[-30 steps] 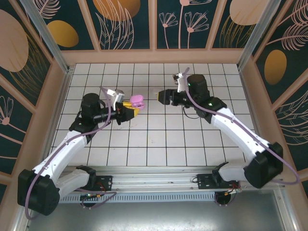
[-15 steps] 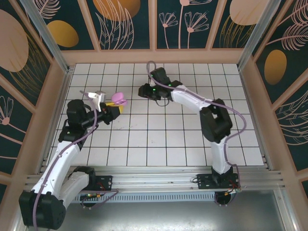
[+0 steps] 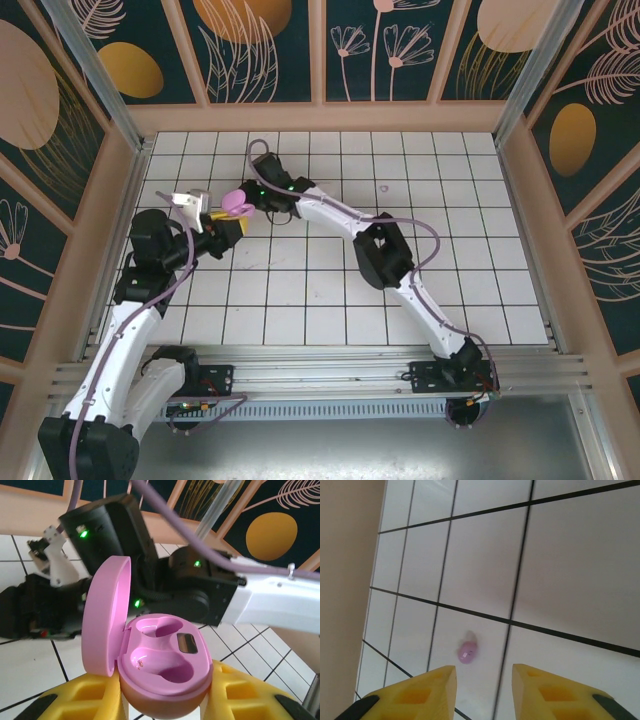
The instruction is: Insert wireless bluetooth earbuds into charging case
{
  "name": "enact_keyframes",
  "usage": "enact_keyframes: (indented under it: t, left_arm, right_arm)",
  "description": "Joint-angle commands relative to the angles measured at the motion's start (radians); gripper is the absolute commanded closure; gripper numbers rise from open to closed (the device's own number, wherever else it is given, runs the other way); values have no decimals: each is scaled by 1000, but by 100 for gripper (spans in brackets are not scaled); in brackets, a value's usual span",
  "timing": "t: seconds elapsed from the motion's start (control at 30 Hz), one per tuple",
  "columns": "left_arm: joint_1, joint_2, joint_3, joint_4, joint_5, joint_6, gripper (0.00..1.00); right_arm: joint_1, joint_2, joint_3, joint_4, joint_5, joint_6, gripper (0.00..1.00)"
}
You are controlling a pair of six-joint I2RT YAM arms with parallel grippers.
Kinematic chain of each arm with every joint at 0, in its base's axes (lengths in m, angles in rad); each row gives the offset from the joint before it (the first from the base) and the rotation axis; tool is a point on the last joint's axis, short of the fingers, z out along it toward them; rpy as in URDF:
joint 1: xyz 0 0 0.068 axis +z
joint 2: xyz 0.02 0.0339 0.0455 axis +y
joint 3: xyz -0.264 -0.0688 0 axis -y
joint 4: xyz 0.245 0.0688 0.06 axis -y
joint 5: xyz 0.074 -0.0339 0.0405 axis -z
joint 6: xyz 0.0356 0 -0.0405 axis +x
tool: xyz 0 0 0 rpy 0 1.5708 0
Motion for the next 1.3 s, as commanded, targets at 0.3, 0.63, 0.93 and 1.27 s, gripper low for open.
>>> enact_keyframes:
  t: [0.3,0.63,0.93,1.27]
  left_arm:
    - [6,5,106,-45,-59,29,79]
    - [6,-4,109,-62,-71,42,79]
    - [6,-4,124,-69,-73,40,79]
    - [7,-14,129,-82,-75,45,79]
  right_arm:
    - [67,122,57,140,132,35,68]
    - [102,175,73,219,208,-23,63]
    - [124,227,103,282,260,-103,62]
    - [127,284,151,301,245,-159,63]
